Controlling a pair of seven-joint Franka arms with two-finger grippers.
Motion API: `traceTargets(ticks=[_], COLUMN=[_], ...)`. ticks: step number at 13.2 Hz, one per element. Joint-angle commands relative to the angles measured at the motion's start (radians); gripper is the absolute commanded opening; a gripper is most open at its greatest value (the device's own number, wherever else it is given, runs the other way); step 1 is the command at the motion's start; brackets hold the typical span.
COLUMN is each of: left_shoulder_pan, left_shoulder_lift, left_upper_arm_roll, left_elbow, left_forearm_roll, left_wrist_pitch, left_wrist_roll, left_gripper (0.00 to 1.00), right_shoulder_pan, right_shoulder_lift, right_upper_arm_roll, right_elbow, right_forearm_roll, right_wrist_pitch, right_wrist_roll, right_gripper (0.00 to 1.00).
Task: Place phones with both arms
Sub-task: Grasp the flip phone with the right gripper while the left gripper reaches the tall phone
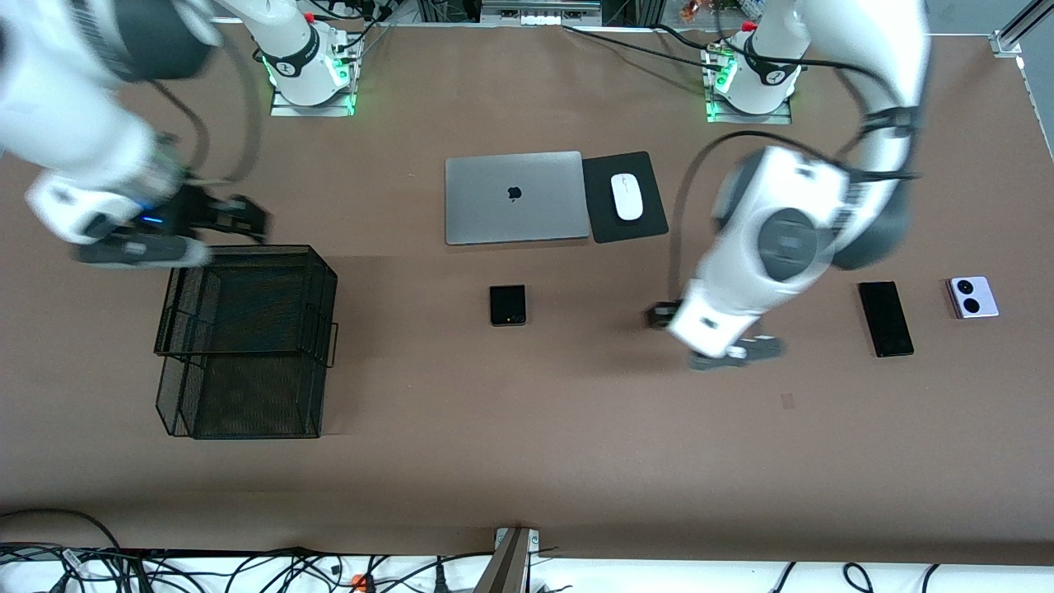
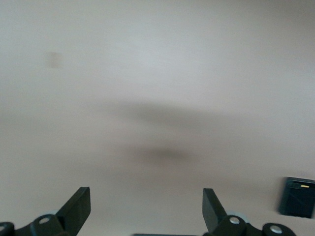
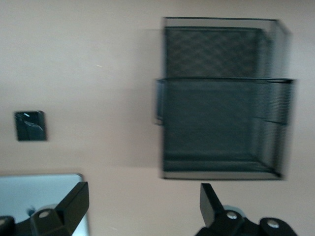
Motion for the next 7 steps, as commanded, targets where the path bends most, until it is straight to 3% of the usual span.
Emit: traceTargets(ticks=[1, 3, 5, 7], left_shoulder_pan=[0.055, 0.122, 0.2, 0.283], left_shoulder_lift=[-0.064, -0.075, -0.076, -0.073], left_upper_arm_roll=[-0.012, -0.012, -0.012, -0.012], left_elbow=[-0.046, -0.048, -0.074, -0.106], left_forearm_roll=[0.164, 0.206, 0.215, 0.229], left_wrist_pitch=[-0.086, -0.122, -0.122, -0.093], left_wrist_roll=[0.16, 0.259, 0.364, 0.464], left_gripper=[1.0, 1.0, 1.0, 1.0], right_shoulder_pan=[0.144, 0.254, 0.371, 0.443], right_shoulder_lift=[0.138, 0.246, 0.353, 0.432], right_upper_arm_roll=[-0.01, -0.012, -0.018, -0.017], right_elbow=[0.117, 0.177, 0.252, 0.302], right_forearm_roll=[0.0, -0.004, -0.081, -0.103], right_wrist_pitch=[0.065, 0.114, 0.145, 0.152], right_wrist_roll=[0.172, 0.287, 0.425, 0.476], right_gripper=[1.0, 1.0, 1.0, 1.0])
